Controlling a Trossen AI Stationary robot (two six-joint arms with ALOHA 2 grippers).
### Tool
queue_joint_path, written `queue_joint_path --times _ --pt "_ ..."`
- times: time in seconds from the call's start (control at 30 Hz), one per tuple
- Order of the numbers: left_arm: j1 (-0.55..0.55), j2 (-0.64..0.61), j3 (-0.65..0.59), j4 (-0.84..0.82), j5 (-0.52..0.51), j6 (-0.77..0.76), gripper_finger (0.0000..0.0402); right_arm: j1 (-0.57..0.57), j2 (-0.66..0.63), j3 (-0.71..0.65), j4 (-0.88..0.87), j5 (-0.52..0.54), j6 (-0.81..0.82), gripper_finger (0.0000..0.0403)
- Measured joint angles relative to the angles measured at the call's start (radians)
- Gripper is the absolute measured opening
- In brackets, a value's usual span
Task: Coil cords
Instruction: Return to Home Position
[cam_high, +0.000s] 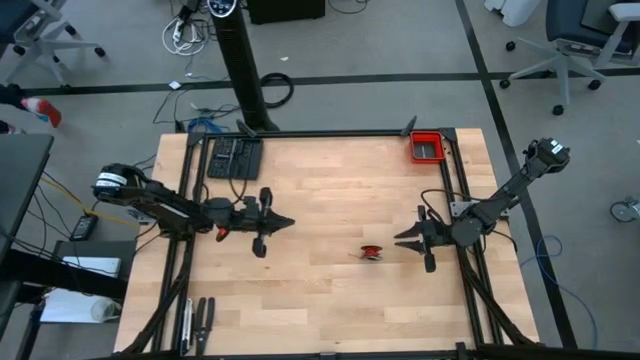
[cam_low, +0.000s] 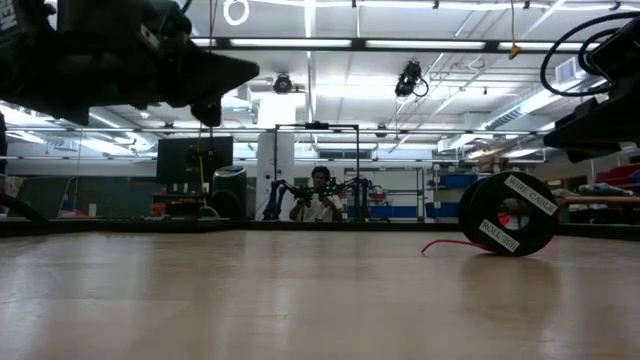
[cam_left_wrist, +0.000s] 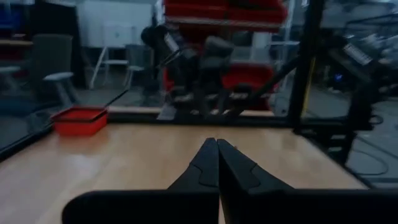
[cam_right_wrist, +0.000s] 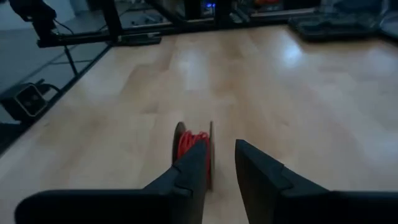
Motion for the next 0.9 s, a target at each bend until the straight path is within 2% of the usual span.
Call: queue_joint_path --times 0.67,0.9 --pt "0.000 0.001 -0.017 0.013 -0.011 -0.002 0.0000 0.000 -0.003 0.000 0.013 -0.014 0.010 0.0084" --pt "0.029 0.001 -0.035 0.004 -0.014 -0.002 0.0000 0.000 -0.073 -0.001 0.017 -0.014 0.009 0.0084"
